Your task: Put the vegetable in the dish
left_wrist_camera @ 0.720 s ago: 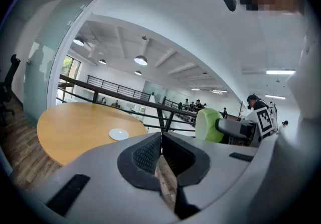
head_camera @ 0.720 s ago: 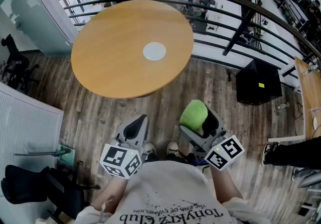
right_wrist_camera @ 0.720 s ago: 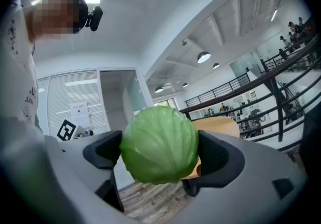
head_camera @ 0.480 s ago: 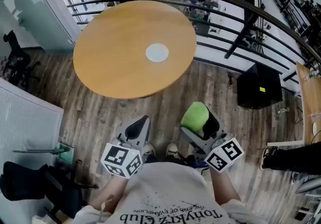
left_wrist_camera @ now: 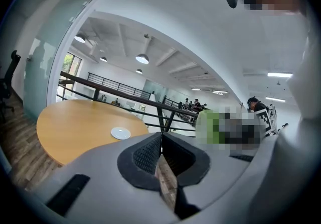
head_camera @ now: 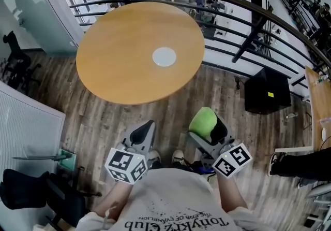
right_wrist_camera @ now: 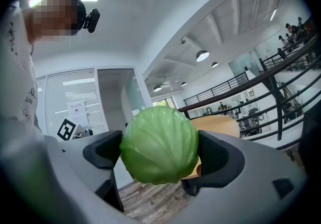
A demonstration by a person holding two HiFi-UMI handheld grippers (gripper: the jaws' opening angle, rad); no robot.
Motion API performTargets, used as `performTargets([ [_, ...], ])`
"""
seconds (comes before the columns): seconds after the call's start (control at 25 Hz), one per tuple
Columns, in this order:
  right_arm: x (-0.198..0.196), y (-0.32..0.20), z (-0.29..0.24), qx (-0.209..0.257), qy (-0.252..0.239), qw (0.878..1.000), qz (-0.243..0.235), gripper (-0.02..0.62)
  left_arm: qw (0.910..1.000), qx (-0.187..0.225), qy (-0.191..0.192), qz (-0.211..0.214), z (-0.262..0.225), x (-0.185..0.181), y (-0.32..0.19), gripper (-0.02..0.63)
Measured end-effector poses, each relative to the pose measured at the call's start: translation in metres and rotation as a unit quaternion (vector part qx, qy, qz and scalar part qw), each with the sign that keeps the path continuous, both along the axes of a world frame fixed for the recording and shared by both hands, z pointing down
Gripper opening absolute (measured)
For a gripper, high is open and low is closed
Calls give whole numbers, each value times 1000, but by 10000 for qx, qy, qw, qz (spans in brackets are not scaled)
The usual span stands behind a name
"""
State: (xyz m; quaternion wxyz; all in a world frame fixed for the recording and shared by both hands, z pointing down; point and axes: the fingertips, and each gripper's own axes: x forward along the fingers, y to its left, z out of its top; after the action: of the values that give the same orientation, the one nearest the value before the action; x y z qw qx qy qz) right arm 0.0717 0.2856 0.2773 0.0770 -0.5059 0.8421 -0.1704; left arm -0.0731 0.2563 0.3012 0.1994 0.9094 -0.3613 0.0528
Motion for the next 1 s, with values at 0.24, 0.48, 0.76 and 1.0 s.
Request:
performTargets([
  [0.24, -2, -9, 3, -21, 300, 9993, 237, 466, 10000, 47, -53, -36, 5, -26, -12, 26],
  [0.48, -6, -12, -3, 26, 564, 9971, 502, 466, 9997, 175, -121, -75, 4, -54, -28, 26],
  [0.76, -12, -9, -1, -12, 661, 9956, 666, 466, 9998, 113, -43, 182, 11, -49, -34, 26],
  [1.0, 2, -29, 10, -106, 593, 9955, 736, 466, 9996, 95, -31, 275, 13, -32, -57, 26],
])
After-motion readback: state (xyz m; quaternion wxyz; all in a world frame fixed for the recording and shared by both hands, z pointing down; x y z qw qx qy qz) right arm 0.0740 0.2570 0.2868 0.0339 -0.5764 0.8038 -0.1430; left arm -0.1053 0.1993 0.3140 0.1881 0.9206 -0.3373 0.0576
